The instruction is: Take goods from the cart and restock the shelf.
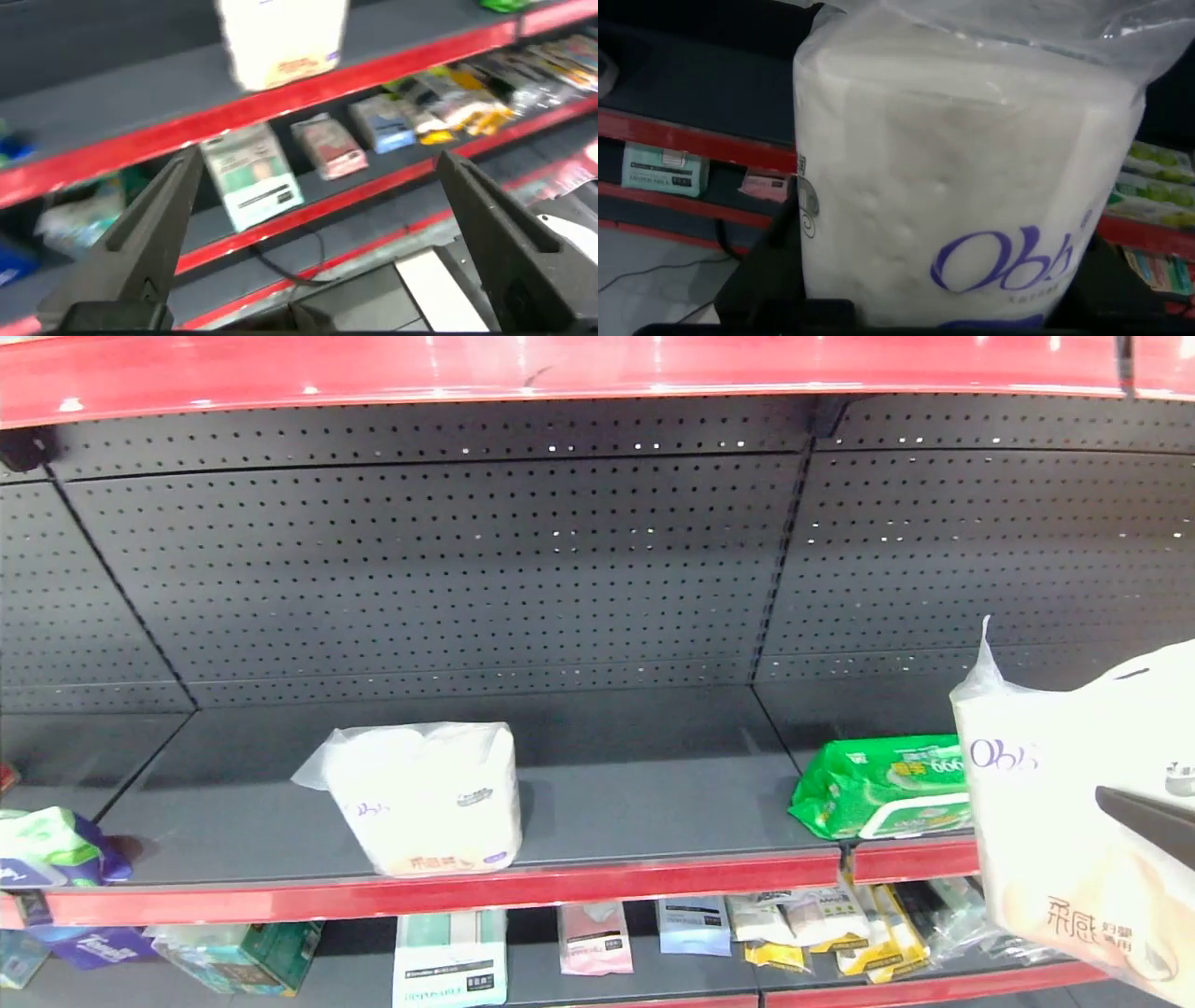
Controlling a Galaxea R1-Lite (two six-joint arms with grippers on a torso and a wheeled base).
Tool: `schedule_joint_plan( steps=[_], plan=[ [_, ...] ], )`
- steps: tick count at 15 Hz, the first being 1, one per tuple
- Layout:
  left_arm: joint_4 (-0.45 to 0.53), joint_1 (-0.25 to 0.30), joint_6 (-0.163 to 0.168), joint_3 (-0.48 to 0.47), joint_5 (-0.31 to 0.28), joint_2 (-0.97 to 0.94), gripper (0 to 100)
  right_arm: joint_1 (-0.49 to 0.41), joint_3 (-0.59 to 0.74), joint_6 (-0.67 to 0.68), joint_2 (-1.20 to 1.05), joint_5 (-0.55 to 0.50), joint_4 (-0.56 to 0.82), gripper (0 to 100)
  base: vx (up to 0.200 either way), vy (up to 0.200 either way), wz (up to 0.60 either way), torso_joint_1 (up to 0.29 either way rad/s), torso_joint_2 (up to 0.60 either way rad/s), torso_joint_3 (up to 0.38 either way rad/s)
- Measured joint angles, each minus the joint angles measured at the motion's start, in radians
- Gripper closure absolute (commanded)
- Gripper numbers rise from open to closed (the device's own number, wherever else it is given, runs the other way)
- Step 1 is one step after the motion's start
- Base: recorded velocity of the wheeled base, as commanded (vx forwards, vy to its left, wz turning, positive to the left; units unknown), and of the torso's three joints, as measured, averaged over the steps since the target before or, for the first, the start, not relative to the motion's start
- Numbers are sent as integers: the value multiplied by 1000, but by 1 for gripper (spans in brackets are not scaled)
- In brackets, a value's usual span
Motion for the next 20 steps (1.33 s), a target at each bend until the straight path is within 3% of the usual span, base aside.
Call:
schedule_joint_plan(
  steps=[4, 7, 10, 13, 15, 16, 18, 20],
  plan=[
    [-2, 0, 2, 3, 10, -20, 0, -22, -4, -5, 20, 0, -8, 100, 0, 0, 150, 3, 1, 1],
    [-3, 2, 4, 4, 23, -34, 0, -38, -8, -18, 53, 16, -128, 100, 0, 0, 0, 0, 0, 0],
    [-28, 1, 31, 34, 56, -40, 0, -40, -7, -43, 128, 129, -214, 100, 0, 0, 0, 0, 0, 0],
    [-164, 1, 22, 118, 99, -41, 0, -35, -5, -51, 257, 294, -364, 100, 0, 0, 0, 0, 0, 0],
    [-368, 2, -14, 204, 129, -41, 0, -36, 0, -52, 353, 352, -465, 100, 0, 0, 0, 0, 0, 0],
    [-449, 3, -30, 256, 167, -41, 0, -35, 0, -53, 402, 367, -512, 100, 0, 0, 0, 0, 0, 0],
    [-527, 9, -44, 356, 306, -41, 0, -33, -14, -54, 492, 381, -591, 100, 0, 0, 0, 0, 0, 0],
    [-543, 26, -43, 396, 365, -37, 0, -26, -19, -55, 540, 383, -593, 100, 0, 0, 0, 0, 0, 0]
  ],
)
